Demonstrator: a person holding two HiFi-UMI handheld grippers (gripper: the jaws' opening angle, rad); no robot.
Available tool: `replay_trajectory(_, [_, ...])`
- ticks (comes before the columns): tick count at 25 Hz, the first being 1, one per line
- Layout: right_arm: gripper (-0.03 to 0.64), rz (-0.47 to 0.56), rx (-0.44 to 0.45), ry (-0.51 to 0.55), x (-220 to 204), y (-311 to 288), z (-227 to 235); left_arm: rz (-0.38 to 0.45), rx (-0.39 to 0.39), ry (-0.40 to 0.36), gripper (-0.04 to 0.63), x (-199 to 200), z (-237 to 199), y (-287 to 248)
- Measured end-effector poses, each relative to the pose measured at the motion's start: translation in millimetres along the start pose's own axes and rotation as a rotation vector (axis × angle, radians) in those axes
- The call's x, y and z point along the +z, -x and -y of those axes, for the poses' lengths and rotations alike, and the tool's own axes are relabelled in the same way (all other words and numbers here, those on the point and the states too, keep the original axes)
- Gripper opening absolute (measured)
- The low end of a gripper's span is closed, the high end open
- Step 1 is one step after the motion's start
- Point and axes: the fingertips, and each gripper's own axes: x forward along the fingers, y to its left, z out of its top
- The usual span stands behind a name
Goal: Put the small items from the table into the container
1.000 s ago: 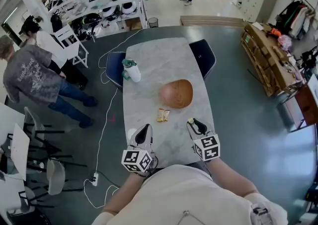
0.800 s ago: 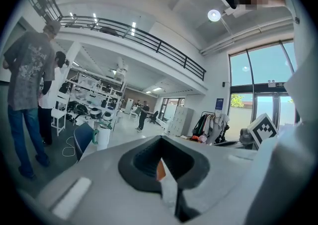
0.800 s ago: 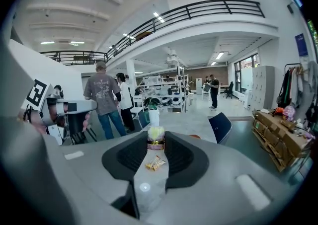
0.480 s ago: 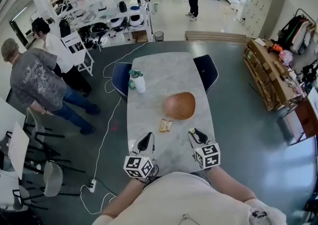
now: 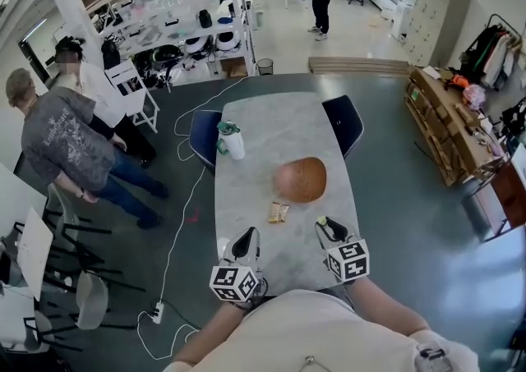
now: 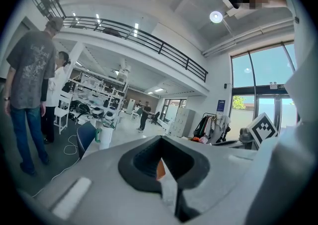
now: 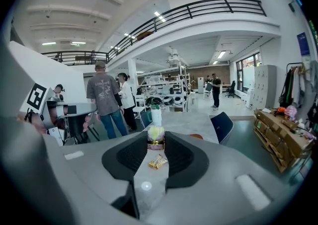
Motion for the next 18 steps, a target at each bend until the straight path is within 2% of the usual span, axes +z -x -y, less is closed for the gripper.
replay_trajectory(8, [0.137, -0.032, 0.008, 0.024, -4, -20, 15, 0.002, 0.056, 0.001, 0.003, -4, -14, 15])
replay_trajectory(14, [0.136, -0.071, 0.031, 0.099, -11, -64, 44, 0.037, 0.146, -0.005, 0.003, -14, -33, 36])
replay_trajectory(18, [0.135, -0.145, 0.083, 0.158, -29, -109, 69, 0.036, 0.22, -0.024, 0.003, -20, -39, 57])
